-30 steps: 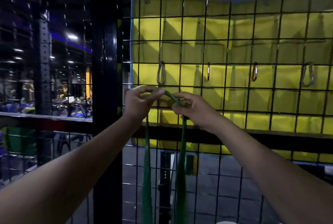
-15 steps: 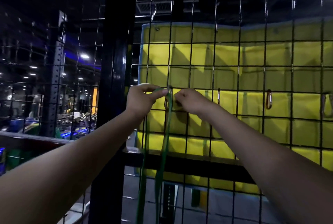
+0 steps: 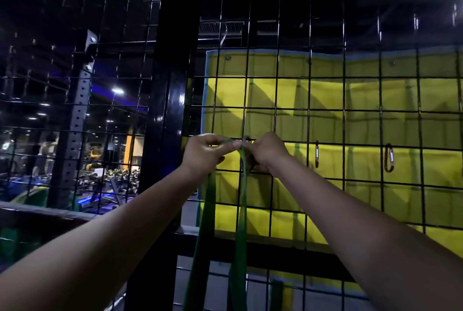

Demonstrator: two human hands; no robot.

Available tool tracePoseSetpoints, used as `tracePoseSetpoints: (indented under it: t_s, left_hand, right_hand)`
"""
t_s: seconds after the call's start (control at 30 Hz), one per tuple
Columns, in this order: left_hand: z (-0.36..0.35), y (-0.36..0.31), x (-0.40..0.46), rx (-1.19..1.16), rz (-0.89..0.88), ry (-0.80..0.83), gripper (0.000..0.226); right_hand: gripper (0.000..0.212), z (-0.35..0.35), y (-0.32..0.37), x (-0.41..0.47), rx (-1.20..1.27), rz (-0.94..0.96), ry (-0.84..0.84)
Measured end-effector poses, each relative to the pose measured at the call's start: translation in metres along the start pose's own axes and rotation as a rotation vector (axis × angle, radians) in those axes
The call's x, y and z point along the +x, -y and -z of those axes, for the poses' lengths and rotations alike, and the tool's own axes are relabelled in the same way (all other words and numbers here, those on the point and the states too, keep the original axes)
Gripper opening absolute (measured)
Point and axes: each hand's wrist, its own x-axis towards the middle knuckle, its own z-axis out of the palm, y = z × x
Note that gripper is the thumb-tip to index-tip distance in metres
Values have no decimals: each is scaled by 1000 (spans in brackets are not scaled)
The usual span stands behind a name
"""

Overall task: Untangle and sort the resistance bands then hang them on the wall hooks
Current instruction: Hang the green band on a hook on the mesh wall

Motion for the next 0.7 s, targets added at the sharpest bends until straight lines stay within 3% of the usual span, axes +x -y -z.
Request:
tracePoseSetpoints:
  t_s: [0.17,0.43,0.7]
  left_hand:
    - [2,1,2,-59,25,46,26]
    - [3,0,6,-137,90,32,10]
    - [5,-1,5,97,15,80,22]
  right_hand:
    - [43,4,-1,-1,50,-21,71]
    - [27,10,11,-11,106,-51,182]
    - [20,7,9,-10,2,19,152]
